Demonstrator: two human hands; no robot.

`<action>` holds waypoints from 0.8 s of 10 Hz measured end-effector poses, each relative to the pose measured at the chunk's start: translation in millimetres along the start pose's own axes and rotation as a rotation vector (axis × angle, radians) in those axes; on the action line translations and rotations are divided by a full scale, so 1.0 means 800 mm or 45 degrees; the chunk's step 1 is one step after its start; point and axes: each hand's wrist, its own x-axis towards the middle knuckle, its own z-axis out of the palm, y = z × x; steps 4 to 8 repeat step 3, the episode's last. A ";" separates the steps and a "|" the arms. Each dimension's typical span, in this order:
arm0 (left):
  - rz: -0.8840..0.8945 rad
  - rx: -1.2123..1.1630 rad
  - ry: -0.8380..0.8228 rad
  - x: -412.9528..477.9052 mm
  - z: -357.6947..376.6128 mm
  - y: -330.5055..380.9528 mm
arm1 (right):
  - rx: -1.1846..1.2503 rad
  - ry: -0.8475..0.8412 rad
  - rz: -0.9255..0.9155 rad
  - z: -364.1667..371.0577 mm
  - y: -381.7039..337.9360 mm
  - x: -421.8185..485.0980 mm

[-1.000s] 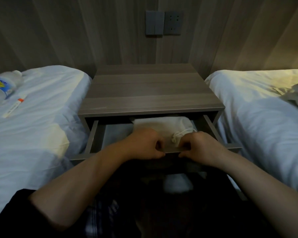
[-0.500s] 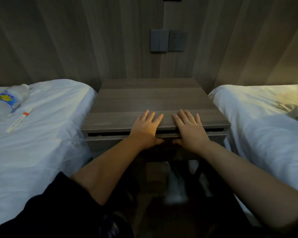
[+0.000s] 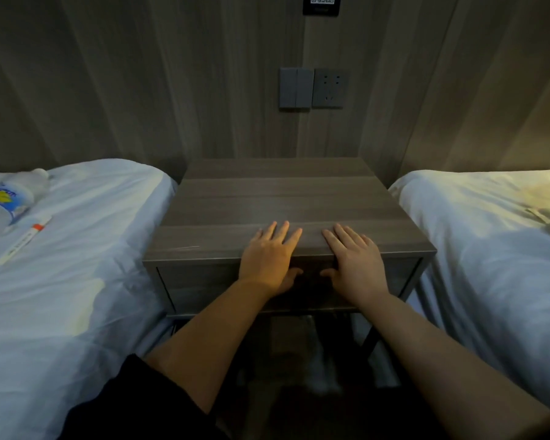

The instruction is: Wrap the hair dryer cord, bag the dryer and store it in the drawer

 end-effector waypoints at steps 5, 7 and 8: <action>0.022 -0.035 -0.049 -0.005 -0.003 0.001 | 0.563 -0.275 0.089 -0.067 0.013 -0.001; 0.022 -0.035 -0.049 -0.005 -0.003 0.001 | 0.563 -0.275 0.089 -0.067 0.013 -0.001; 0.022 -0.035 -0.049 -0.005 -0.003 0.001 | 0.563 -0.275 0.089 -0.067 0.013 -0.001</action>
